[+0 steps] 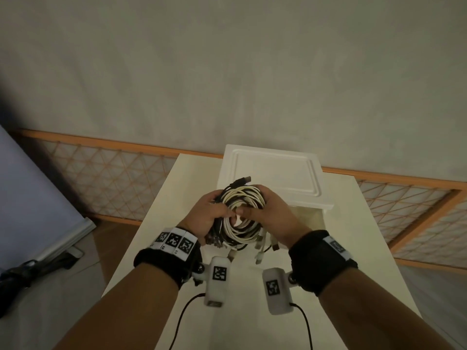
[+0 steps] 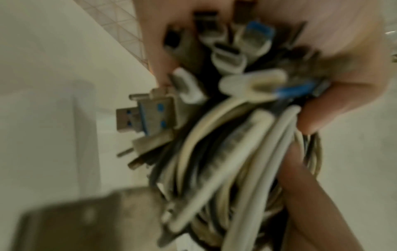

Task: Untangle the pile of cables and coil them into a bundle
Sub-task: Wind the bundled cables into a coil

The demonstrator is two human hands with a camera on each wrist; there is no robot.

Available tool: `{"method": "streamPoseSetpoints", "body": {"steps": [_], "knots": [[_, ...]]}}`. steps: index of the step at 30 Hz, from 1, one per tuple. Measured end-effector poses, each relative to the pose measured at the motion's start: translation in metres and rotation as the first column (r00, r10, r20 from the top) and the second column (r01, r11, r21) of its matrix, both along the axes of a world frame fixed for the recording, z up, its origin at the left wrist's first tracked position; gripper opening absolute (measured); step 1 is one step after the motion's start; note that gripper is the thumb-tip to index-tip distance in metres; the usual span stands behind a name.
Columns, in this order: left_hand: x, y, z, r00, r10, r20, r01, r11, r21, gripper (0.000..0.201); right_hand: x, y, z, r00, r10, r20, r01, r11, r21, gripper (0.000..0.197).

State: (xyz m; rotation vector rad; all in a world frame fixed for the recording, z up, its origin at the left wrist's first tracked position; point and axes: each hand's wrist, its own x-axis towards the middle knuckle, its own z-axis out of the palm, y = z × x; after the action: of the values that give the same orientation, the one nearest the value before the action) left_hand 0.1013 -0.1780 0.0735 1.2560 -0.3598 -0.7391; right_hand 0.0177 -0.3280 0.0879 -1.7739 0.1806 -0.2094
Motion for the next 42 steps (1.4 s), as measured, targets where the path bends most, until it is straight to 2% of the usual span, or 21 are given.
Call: {"method": "streamPoseSetpoints", "body": {"steps": [3,6,9,12,14,16,17,19,21,26,27,29,30,31,32,34,35,36,38,39,42], "knots": [[0.008,-0.012,-0.003,0.997,0.025,-0.067,-0.027,0.999,-0.028,0.042,0.019,-0.007,0.002,0.994,-0.108,-0.005,0.107,0.987,-0.118,0.033],[0.016,-0.024,-0.006,0.997,0.064,-0.052,-0.061,0.997,0.056,0.035,0.040,-0.028,0.006,0.994,-0.104,-0.037,0.089,0.952,-0.292,0.032],[0.016,-0.028,-0.014,0.983,0.065,0.169,-0.110,0.956,0.271,0.029,0.060,-0.049,0.005,0.995,-0.049,-0.092,-0.002,0.873,-0.488,0.031],[0.005,-0.007,-0.038,0.942,-0.025,0.335,-0.153,0.856,0.494,0.054,0.077,-0.065,0.000,0.985,0.066,-0.161,-0.156,0.746,-0.647,0.030],[-0.009,0.017,-0.063,0.837,-0.247,0.488,-0.153,0.750,0.643,0.069,0.085,-0.071,-0.002,0.958,0.155,-0.242,-0.284,0.630,-0.722,0.028],[-0.026,0.038,-0.088,0.632,-0.457,0.625,-0.232,0.658,0.716,0.070,0.090,-0.071,-0.005,0.894,0.273,-0.355,-0.446,0.467,-0.764,0.028],[-0.032,0.045,-0.097,0.524,-0.516,0.678,-0.267,0.656,0.706,0.069,0.091,-0.068,-0.006,0.842,0.326,-0.429,-0.532,0.379,-0.757,0.030],[-0.036,0.050,-0.110,0.436,-0.531,0.727,-0.243,0.708,0.663,0.067,0.094,-0.059,-0.009,0.718,0.380,-0.584,-0.684,0.228,-0.693,0.038],[-0.035,0.049,-0.124,0.354,-0.470,0.809,-0.261,0.781,0.568,0.063,0.100,-0.048,-0.019,0.612,0.394,-0.686,-0.769,0.092,-0.632,0.043],[-0.034,0.046,-0.138,0.272,-0.406,0.872,-0.278,0.835,0.476,0.057,0.128,-0.024,-0.063,0.442,0.333,-0.833,-0.787,-0.301,-0.538,0.052],[-0.033,0.046,-0.140,0.264,-0.419,0.869,-0.276,0.830,0.484,0.054,0.134,-0.021,-0.072,0.413,0.330,-0.849,-0.777,-0.358,-0.518,0.052],[-0.031,0.045,-0.144,0.194,-0.411,0.891,-0.318,0.833,0.453,0.035,0.144,-0.017,-0.085,0.372,0.336,-0.865,-0.758,-0.427,-0.492,0.050],[-0.030,0.045,-0.147,0.161,-0.413,0.896,-0.342,0.828,0.444,0.031,0.146,-0.016,-0.088,0.365,0.341,-0.866,-0.740,-0.458,-0.493,0.048],[-0.031,0.045,-0.148,0.154,-0.427,0.891,-0.355,0.818,0.453,0.040,0.147,-0.016,-0.089,0.374,0.328,-0.867,-0.711,-0.500,-0.495,0.047],[-0.031,0.044,-0.151,0.143,-0.427,0.893,-0.369,0.814,0.448,0.049,0.146,-0.017,-0.090,0.400,0.323,-0.858,-0.665,-0.541,-0.514,0.044],[-0.032,0.042,-0.152,0.115,-0.406,0.907,-0.398,0.818,0.416,0.050,0.140,-0.021,-0.090,0.464,0.305,-0.832,-0.563,-0.623,-0.543,0.043],[-0.033,0.043,-0.152,0.122,-0.403,0.907,-0.399,0.817,0.417,0.047,0.137,-0.026,-0.095,0.508,0.286,-0.813,-0.538,-0.631,-0.558,0.045],[-0.033,0.042,-0.150,0.143,-0.412,0.900,-0.393,0.811,0.434,0.046,0.133,-0.030,-0.097,0.575,0.243,-0.781,-0.551,-0.592,-0.589,0.046],[-0.033,0.042,-0.150,0.164,-0.399,0.902,-0.385,0.816,0.431,0.038,0.126,-0.031,-0.096,0.712,0.157,-0.684,-0.569,-0.441,-0.694,0.040],[-0.033,0.042,-0.150,0.171,-0.393,0.903,-0.387,0.817,0.429,0.034,0.126,-0.031,-0.100,0.759,0.200,-0.619,-0.529,-0.364,-0.767,0.038],[-0.034,0.044,-0.150,0.228,-0.355,0.907,-0.340,0.844,0.416,0.049,0.123,-0.033,-0.099,0.722,0.299,-0.624,-0.646,-0.031,-0.762,0.043]]}}
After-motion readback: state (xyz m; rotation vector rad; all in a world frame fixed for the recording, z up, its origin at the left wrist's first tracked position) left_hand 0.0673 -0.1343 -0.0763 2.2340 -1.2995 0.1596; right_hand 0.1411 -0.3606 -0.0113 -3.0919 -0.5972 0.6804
